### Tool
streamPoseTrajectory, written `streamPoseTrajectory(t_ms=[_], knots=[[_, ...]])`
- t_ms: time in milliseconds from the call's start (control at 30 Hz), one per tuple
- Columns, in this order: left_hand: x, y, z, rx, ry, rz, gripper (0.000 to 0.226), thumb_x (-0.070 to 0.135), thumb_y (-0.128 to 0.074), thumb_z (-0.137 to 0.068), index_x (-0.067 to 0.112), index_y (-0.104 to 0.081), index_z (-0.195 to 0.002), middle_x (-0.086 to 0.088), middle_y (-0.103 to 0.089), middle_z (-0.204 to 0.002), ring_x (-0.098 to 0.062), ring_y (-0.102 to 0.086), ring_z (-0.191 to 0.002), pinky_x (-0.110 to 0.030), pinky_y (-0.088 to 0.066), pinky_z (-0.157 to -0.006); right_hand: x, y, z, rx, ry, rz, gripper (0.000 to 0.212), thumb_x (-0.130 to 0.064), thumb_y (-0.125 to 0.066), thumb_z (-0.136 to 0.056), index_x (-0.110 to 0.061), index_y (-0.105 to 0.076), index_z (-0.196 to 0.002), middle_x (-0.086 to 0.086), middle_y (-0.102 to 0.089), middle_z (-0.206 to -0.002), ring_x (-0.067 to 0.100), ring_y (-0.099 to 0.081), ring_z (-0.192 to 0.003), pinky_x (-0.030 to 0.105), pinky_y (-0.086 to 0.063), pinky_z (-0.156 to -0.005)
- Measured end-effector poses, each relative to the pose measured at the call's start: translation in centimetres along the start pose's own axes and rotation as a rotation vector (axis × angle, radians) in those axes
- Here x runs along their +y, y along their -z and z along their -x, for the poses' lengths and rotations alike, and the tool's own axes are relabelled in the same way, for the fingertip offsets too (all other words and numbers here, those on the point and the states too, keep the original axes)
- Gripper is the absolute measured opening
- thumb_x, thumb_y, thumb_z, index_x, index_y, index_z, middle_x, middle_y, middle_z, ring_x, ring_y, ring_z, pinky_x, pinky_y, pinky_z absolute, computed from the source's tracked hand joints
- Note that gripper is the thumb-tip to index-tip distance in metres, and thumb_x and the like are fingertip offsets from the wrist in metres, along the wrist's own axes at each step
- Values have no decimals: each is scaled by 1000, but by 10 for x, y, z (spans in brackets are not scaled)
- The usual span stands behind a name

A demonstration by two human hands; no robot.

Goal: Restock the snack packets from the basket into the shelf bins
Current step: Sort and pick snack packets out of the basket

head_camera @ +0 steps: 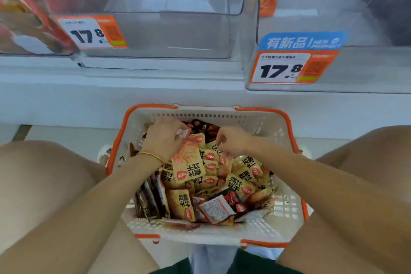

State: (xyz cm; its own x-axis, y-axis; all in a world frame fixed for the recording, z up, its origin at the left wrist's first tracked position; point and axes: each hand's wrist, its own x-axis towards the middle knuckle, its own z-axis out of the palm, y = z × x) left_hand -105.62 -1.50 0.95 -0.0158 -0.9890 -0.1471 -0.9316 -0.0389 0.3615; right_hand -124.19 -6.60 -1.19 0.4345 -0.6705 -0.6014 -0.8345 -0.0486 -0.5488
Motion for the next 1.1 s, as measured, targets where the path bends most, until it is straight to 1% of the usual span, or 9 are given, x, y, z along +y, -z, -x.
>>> streamPoseTrajectory(t_ms=[67,167,333,533,700,800,933,1033,1100], knots=[[-6,-8,-9,-81,51,-64,29,16,-48,-93,19,-63,-117,-3,-57,-127,-27,-45,-123,-41,-36,-102,9,-5,-28,62,-13,89,27,-10,-54,-92,1,-57,-117,16,-60,-119,28,-60,-105,35,-48,-82],[-11,-15,-24,-99,45,-107,32,15,-48,-92,21,-60,-120,-1,-55,-131,-21,-44,-124,-34,-33,-102,19,-9,-66,151,-2,117,30,-10,-53,-91,-6,-52,-120,14,-59,-120,27,-56,-107,31,-43,-83],[-36,-29,-44,-137,98,-58,32,11,-49,-88,19,-62,-116,-3,-58,-126,-25,-44,-123,-42,-36,-103,20,-32,-105,201,47,140,45,1,-47,-88,-7,-44,-132,16,-54,-129,31,-52,-116,41,-45,-97],[-50,-38,-53,-107,123,-20,33,10,-50,-87,20,-62,-116,-2,-58,-126,-25,-43,-124,-42,-33,-105,11,-49,-117,311,22,385,38,1,-47,-89,-10,-49,-126,11,-49,-128,30,-51,-112,41,-50,-83],[-49,-38,-52,-94,104,14,33,10,-49,-87,19,-64,-115,-2,-60,-122,-24,-47,-118,-40,-36,-102,3,-48,-122,355,-51,522,24,-3,-51,-90,-17,-59,-108,3,-64,-107,25,-62,-95,32,-45,-62],[-46,-34,-51,-82,90,39,33,8,-50,-87,16,-64,-116,-4,-61,-122,-24,-49,-117,-38,-36,-102,3,-43,-121,378,8,539,22,-3,-51,-90,-17,-61,-103,3,-63,-104,25,-62,-94,32,-47,-62],[-42,-27,-52,-73,83,92,41,8,-52,-84,14,-59,-124,-8,-56,-129,-27,-47,-121,-42,-38,-103,3,-23,-99,455,229,427,21,-21,-43,-98,-13,-61,-106,5,-56,-111,27,-59,-96,40,-52,-71],[-28,-19,-51,-88,47,196,51,16,-61,-85,16,-49,-134,-10,-53,-132,-27,-47,-123,-44,-38,-104,0,4,-67,450,321,243,20,-23,-44,-98,-12,-60,-102,6,-64,-98,24,-58,-91,38,-46,-71],[-13,-10,-47,-84,61,342,53,20,-64,-88,14,-46,-137,-9,-54,-130,-24,-51,-119,-41,-40,-103,-3,21,-46,419,341,142,17,-21,-47,-97,-10,-60,-99,4,-63,-90,21,-56,-82,33,-41,-69]])
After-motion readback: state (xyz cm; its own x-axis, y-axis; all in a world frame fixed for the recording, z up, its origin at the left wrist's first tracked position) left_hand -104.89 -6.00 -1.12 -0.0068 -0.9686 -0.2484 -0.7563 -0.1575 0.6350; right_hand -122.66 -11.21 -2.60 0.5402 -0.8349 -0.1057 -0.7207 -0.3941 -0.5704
